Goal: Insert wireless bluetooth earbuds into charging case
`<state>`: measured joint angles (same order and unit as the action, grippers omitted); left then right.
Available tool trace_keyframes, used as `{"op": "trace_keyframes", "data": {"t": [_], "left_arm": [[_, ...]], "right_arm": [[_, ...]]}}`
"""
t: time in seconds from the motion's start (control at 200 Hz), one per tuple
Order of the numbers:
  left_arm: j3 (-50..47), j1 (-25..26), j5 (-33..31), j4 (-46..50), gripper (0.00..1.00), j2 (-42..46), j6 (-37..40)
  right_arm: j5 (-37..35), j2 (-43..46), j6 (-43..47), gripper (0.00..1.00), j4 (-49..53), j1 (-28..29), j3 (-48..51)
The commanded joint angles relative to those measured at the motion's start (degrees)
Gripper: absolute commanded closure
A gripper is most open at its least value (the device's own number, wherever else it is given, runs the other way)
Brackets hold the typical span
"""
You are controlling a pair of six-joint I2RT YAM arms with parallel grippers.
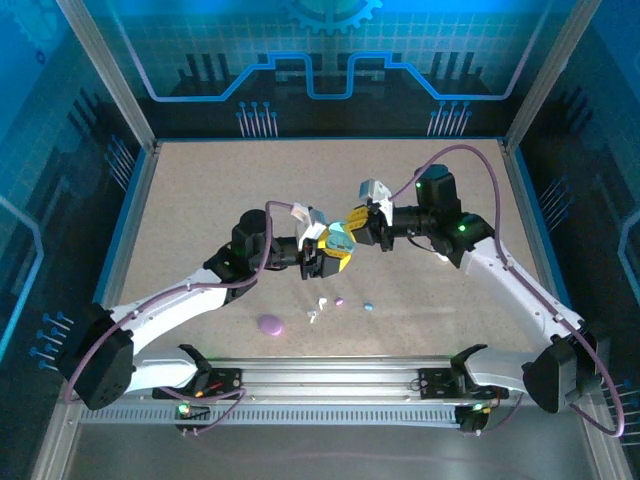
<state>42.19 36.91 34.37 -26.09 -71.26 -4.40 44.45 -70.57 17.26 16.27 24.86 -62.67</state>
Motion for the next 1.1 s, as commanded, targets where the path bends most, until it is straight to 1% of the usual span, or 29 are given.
{"op": "trace_keyframes", "data": {"t": [0.0, 0.2, 0.59, 0.725, 0.871, 1.021, 1.091], "left_arm": [[0.0, 0.2, 0.6, -2.0, 0.48, -0.1, 0.5], [-0.6, 0.1, 1.5, -1.3, 0.44, 0.6, 2.2], [-1.9, 0.2, 2.9, -2.3, 0.40, 2.0, 5.2], [-2.0, 0.1, 2.2, -2.9, 0.45, 2.3, 5.2], [-1.6, 0.1, 2.1, -3.2, 0.46, 2.0, 4.0], [-1.6, 0.1, 2.5, -3.0, 0.51, 1.9, 3.9], [-1.6, 0.2, 2.1, -2.9, 0.50, 2.0, 3.6]], "right_arm": [[0.8, 1.1, 1.1, 0.84, 0.4, 0.8, 0.4], [1.4, 1.1, 0.7, 0.83, 0.6, 0.7, -0.1], [3.2, -0.1, 0.1, 0.83, 1.6, 0.4, -1.1], [3.5, -0.3, 0.4, 0.83, 2.0, 0.4, -1.3], [3.7, -0.2, 0.8, 0.83, 1.9, 0.5, -1.1], [3.6, -0.1, 1.0, 0.83, 2.1, 0.6, -1.1], [3.5, 0.0, 1.0, 0.83, 2.2, 0.5, -1.1]]}}
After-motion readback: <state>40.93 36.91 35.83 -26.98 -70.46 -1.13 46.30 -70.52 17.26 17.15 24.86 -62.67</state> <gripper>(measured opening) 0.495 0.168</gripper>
